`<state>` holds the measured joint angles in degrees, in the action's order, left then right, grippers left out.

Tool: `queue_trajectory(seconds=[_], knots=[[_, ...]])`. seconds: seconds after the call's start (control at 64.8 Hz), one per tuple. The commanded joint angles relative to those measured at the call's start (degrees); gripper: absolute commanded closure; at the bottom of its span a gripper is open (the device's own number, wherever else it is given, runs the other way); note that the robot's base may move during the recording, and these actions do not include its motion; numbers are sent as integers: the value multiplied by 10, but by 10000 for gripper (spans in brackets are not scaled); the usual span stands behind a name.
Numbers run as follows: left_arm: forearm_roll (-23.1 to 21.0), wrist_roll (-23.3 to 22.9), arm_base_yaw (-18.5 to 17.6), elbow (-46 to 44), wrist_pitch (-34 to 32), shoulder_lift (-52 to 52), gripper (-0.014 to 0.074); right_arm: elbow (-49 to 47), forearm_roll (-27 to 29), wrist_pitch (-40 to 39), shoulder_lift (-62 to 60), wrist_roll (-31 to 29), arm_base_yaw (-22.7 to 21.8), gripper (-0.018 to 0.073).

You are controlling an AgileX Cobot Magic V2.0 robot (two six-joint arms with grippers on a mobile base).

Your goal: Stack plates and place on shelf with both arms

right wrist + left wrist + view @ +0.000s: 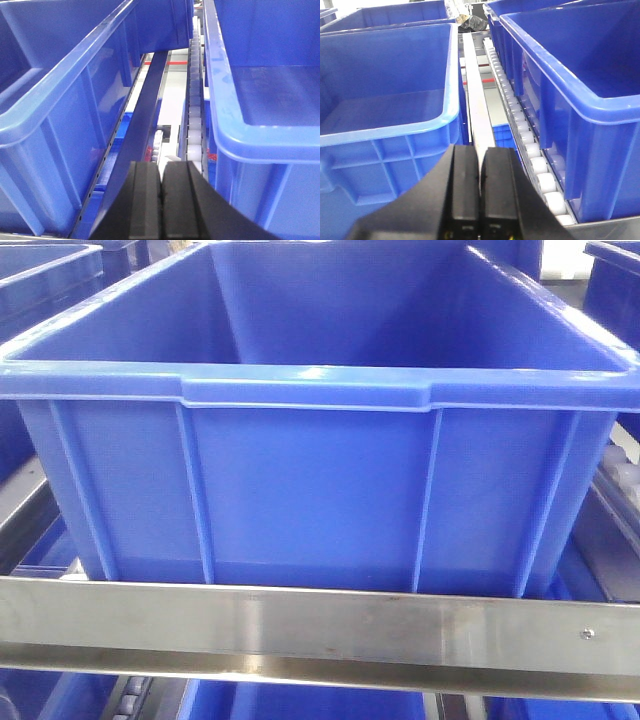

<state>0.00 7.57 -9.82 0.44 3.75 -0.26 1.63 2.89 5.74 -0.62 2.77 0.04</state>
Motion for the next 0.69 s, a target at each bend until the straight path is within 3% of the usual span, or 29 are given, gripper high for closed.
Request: queue_trajectory(seconds=[0.0, 0.679], knots=[[-7, -4, 1, 3, -50, -12, 514, 1, -7, -52, -11, 1, -3, 511], [-7, -4, 1, 3, -50, -12, 514, 1, -7, -52, -11, 1, -3, 511]])
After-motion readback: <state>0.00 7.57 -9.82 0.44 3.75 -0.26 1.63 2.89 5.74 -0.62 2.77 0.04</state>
